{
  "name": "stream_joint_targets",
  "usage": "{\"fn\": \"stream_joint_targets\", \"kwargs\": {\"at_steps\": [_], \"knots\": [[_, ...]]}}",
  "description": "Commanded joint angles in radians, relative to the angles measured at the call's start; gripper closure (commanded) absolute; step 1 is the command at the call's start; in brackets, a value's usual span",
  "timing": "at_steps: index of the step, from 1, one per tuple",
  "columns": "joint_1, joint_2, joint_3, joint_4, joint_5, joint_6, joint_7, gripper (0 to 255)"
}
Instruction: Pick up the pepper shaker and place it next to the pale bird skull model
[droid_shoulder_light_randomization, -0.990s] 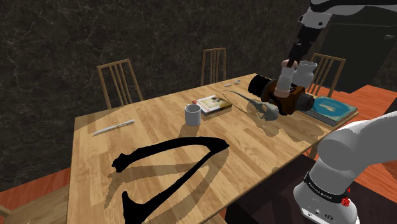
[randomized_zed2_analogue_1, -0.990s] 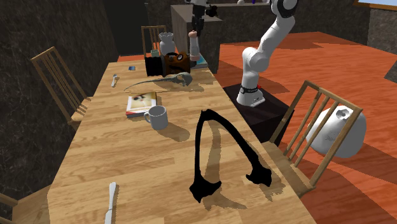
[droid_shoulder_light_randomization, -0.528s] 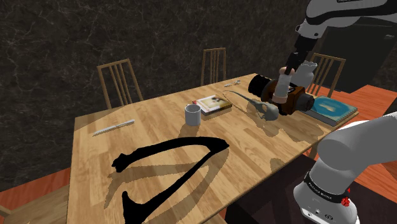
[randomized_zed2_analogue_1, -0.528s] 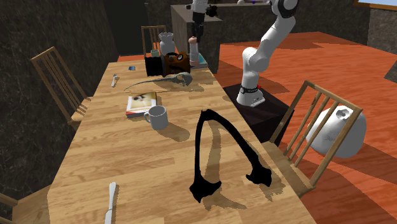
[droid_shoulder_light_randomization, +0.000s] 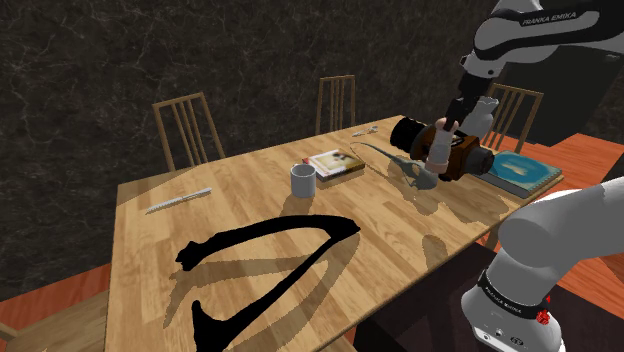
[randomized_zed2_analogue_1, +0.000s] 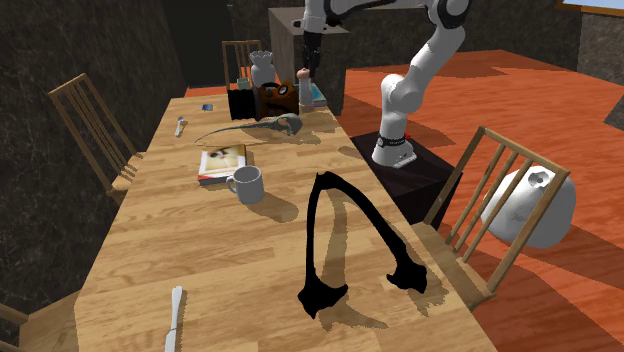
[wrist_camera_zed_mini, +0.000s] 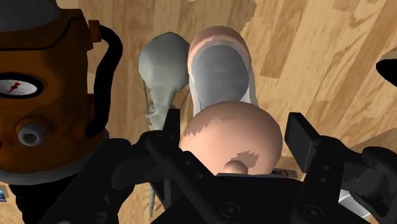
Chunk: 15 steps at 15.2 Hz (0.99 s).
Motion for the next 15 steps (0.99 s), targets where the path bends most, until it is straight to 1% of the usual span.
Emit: {"fn": "stream_joint_targets", "kwargs": {"at_steps": [1, 15], "knots": [[-0.001, 0.002, -0.005, -0.024, -0.003, 0.027, -0.003, 255], [-0.008, 0.033, -0.038, -0.19, -0.018, 0.224, -0.018, 255]]}}
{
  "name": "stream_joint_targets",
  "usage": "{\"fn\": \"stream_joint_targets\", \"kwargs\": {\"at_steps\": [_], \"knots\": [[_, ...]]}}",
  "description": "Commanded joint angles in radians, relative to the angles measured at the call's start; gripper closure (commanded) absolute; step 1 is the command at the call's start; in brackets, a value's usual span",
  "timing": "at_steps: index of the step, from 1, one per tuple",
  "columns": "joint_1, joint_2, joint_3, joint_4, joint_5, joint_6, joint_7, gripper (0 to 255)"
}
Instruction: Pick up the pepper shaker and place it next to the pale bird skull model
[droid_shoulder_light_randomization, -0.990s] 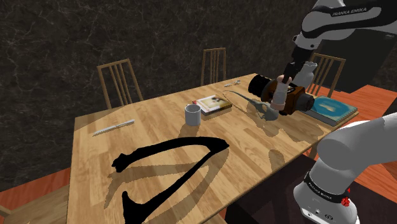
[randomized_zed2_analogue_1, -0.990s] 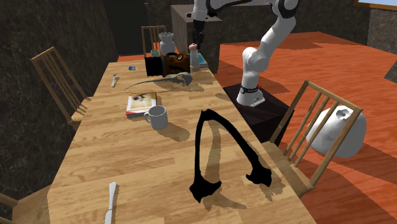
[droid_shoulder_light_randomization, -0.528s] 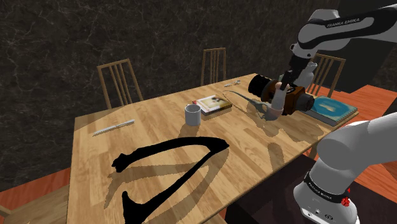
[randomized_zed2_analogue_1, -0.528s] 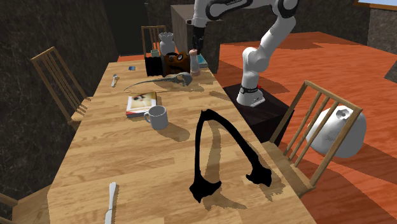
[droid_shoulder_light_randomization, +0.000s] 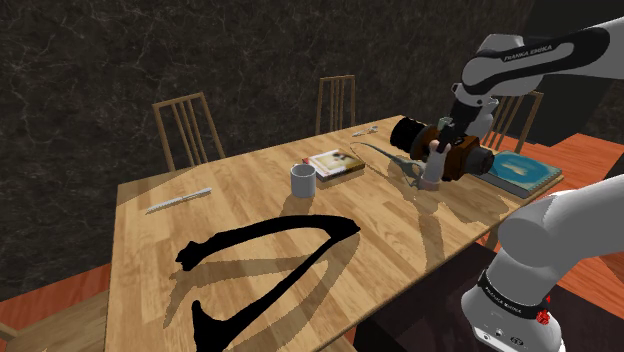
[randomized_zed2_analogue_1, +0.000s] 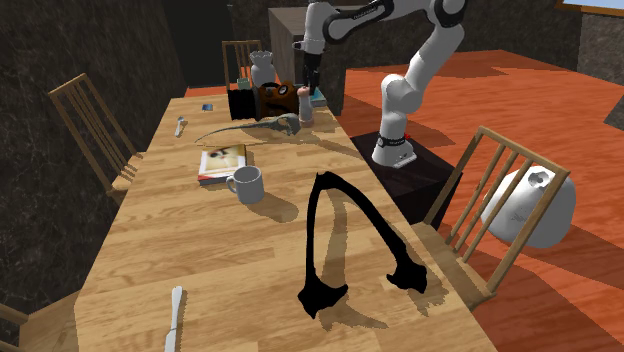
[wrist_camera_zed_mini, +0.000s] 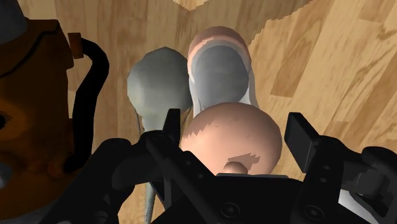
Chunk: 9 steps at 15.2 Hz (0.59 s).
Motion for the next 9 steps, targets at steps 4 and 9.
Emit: {"fn": "stream_joint_targets", "kwargs": {"at_steps": [4, 9], "knots": [[-0.001, 0.023, -0.015, -0.053, -0.004, 0.076, -0.008, 255], [0.001, 0.055, -0.031, -0.1, -0.006, 0.154, -0.017, 255]]}}
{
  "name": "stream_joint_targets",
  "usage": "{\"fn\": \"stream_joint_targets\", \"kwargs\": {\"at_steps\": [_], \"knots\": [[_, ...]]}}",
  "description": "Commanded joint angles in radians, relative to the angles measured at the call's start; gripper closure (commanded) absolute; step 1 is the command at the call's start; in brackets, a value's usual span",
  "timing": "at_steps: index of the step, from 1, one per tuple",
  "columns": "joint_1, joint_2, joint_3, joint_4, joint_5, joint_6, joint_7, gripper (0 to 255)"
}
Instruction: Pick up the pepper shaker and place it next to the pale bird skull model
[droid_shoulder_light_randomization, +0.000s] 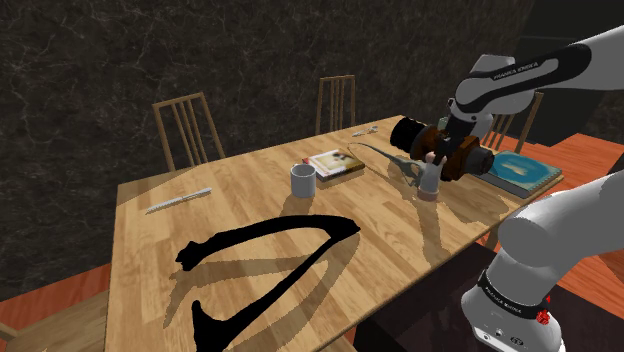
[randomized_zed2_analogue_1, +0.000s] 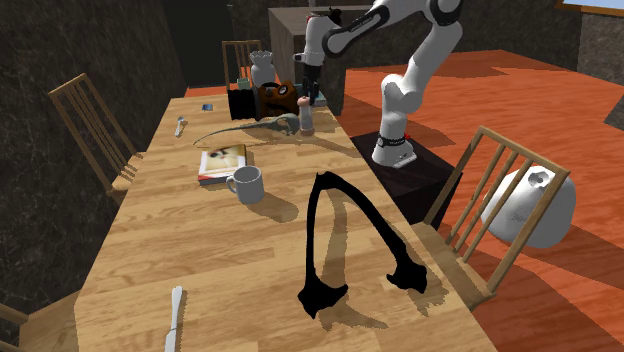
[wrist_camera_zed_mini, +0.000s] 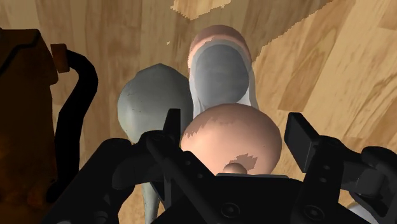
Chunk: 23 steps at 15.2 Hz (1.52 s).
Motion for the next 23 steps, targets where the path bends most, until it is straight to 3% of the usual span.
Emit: {"fn": "stream_joint_targets", "kwargs": {"at_steps": [1, 9, 10, 15, 19, 23], "knots": [[0.002, 0.015, -0.007, -0.018, 0.0, 0.034, -0.004, 255], [0.002, 0.015, -0.007, -0.018, 0.0, 0.034, -0.004, 255], [0.002, 0.015, -0.007, -0.018, 0.0, 0.034, -0.004, 0], [0.002, 0.015, -0.007, -0.018, 0.0, 0.034, -0.004, 0], [-0.011, -0.059, 0.018, 0.06, -0.004, -0.118, 0.005, 0], [-0.011, -0.059, 0.018, 0.06, -0.003, -0.118, 0.005, 0]]}}
